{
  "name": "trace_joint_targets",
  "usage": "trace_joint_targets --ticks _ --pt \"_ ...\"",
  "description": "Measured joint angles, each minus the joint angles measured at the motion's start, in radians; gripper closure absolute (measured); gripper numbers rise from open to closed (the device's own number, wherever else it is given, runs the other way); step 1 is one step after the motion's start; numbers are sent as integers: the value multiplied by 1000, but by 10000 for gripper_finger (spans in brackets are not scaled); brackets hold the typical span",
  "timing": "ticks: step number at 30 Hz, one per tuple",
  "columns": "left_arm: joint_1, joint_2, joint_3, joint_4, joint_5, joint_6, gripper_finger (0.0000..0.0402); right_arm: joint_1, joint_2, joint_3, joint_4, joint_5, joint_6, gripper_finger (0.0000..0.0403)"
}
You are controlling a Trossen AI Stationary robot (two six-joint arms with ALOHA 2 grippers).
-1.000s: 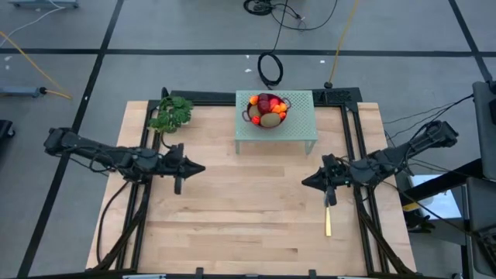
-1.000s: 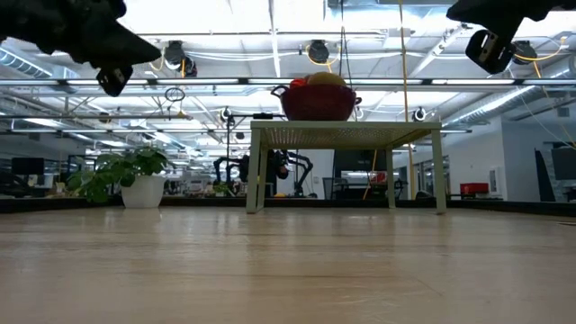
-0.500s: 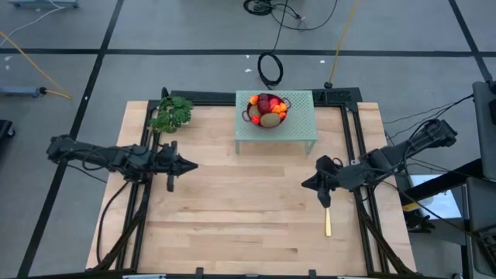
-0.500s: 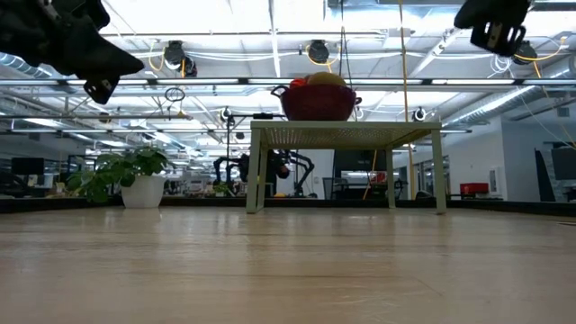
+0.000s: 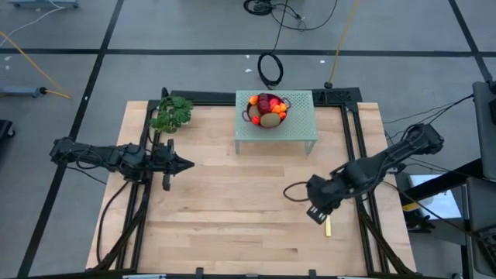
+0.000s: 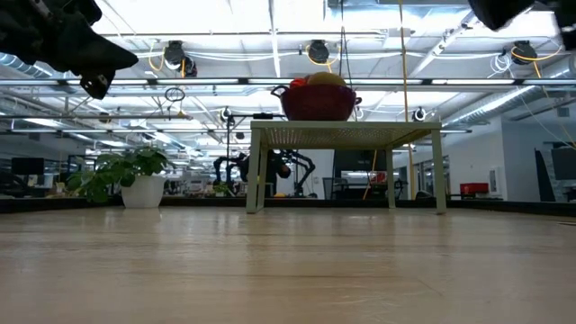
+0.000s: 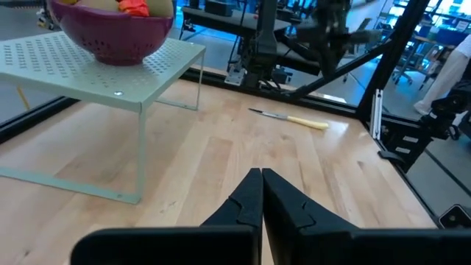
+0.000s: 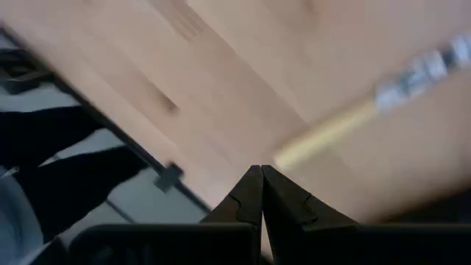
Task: Pick & Place Fruit
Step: Put the knife on the shelf
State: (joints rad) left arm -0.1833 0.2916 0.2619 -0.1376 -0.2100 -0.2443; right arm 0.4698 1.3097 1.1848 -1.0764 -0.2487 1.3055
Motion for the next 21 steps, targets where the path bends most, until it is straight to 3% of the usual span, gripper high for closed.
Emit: trace_joint_targets --ticks 3,9,15,21 --pt "0 0 0 -2 0 1 391 18 39 -15 -41 -67 135 403" --pt "0 0 0 -2 0 12 400 71 62 -45 -41 -64 340 403" --pt "0 0 0 -1 0 9 388 106 55 -93 -42 -63 441 397" --pt "0 1 0 0 -1 7 400 131 55 -139 10 -65 467 359"
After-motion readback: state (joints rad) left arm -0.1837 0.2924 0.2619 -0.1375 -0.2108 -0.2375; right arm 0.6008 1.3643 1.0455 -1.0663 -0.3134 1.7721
